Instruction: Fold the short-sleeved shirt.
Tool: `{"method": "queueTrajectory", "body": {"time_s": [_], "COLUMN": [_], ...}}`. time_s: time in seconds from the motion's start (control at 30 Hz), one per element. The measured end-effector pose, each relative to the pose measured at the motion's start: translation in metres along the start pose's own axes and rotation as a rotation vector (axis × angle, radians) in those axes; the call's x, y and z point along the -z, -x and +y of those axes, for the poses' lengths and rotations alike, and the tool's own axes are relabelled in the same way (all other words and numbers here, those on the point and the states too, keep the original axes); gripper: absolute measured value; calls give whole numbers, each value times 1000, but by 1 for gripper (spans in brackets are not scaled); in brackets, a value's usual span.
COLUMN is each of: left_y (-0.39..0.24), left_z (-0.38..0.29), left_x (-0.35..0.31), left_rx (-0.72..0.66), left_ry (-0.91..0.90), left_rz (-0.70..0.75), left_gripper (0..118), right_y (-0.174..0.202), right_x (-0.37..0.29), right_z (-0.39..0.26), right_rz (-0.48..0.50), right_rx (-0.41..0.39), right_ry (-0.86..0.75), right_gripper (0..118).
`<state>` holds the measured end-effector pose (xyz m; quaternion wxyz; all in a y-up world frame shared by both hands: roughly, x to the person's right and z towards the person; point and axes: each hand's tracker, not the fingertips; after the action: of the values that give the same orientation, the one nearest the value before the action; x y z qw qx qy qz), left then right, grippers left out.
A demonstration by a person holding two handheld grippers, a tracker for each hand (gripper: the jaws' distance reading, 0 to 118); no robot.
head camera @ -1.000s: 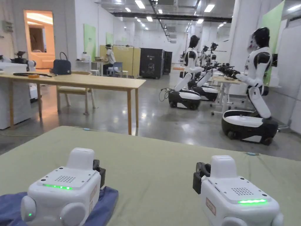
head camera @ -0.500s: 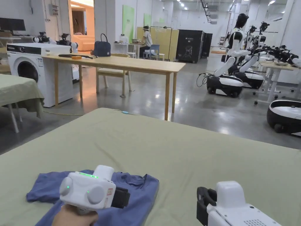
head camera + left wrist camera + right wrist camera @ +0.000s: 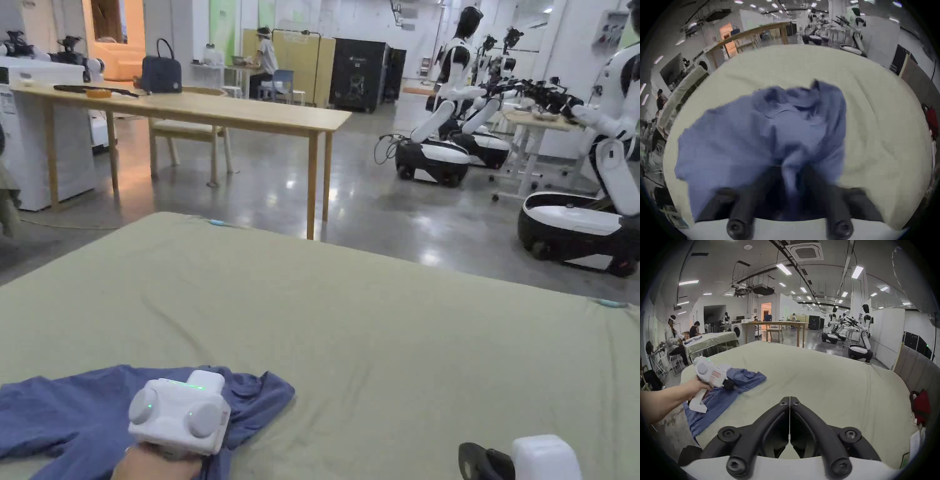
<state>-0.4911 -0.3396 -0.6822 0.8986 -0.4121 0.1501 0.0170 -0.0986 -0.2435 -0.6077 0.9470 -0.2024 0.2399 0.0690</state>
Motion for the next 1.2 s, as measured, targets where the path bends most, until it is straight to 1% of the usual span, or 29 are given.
{"method": "queueTrajectory", "body": {"time_s": [0.03, 0.07, 0.1, 0.17, 0.2, 0.23, 0.27, 0.33, 0.47, 0.5, 0.6, 0.67, 0.73, 0.8, 0.87, 0.9, 0.93, 0.97, 1.0, 1.03, 1.07, 1.13, 1.2], "left_y": [1, 2, 12, 1, -11, -19, -31, -70, -160, -193, -269, -322, -373, -418, -450, -463, -471, -473, -473, -470, -463, -440, -401], "left_z": [-4, -10, 9, 17, 24, 38, 48, 69, 106, 87, 88, 70, 54, 21, -3, -21, -29, -34, -35, -33, -31, -23, -18], "left_x": [-11, -22, -1, -25, -41, -22, -32, -52, -92, -121, -144, -151, -136, -119, -95, -89, -83, -80, -77, -77, -83, -107, -141], "left_rx": [-60, -94, -79, -14, 12, 5, 21, 132, 256, 299, 385, 460, 525, 586, 637, 677, 679, 666, 649, 624, 616, 594, 573], "left_ry": [47, 62, 110, 10, -41, -4, -28, -126, -228, -264, -258, -217, -128, -47, 14, 14, -3, -17, -44, -93, -129, -217, -313], "left_rz": [-97, -110, -125, -118, -156, -254, -294, -319, -492, -528, -660, -684, -672, -665, -634, -605, -589, -591, -596, -579, -555, -601, -558], "left_gripper": [3, 3, 3, 3, 3, 3, 3, 3, 3, 3, 3, 3, 3, 3, 3, 3, 5, 12, 46, 85, 104, 102, 102], "right_y": [-3, -8, -13, -23, -28, -34, -39, -51, -78, -87, -111, -128, -144, -159, -173, -179, -184, -188, -191, -193, -194, -191, -184], "right_x": [-2, -6, -10, -20, -27, -32, -37, -53, -88, -96, -117, -128, -137, -146, -151, -153, -155, -157, -158, -158, -158, -155, -149], "right_z": [0, -1, -2, -4, -5, -5, -5, -5, -8, -10, -18, -26, -35, -44, -52, -56, -59, -61, -61, -62, -61, -59, -55], "right_rz": [-5, -11, -15, -32, -41, -51, -60, -87, -167, -181, -247, -278, -313, -345, -366, -380, -388, -391, -391, -389, -387, -380, -369], "right_rx": [18, 37, 53, 72, 80, 90, 97, 109, 136, 144, 150, 156, 165, 184, 202, 208, 211, 212, 211, 210, 209, 198, 184], "right_ry": [-5, -12, -16, -27, -34, -36, -37, -52, -94, -97, -95, -90, -83, -81, -71, -65, -59, -57, -56, -56, -55, -57, -61], "right_gripper": [1, 1, 1, 1, 1, 1, 1, 1, 1, 1, 1, 1, 1, 1, 1, 1, 1, 1, 1, 1, 1, 1, 1]}}
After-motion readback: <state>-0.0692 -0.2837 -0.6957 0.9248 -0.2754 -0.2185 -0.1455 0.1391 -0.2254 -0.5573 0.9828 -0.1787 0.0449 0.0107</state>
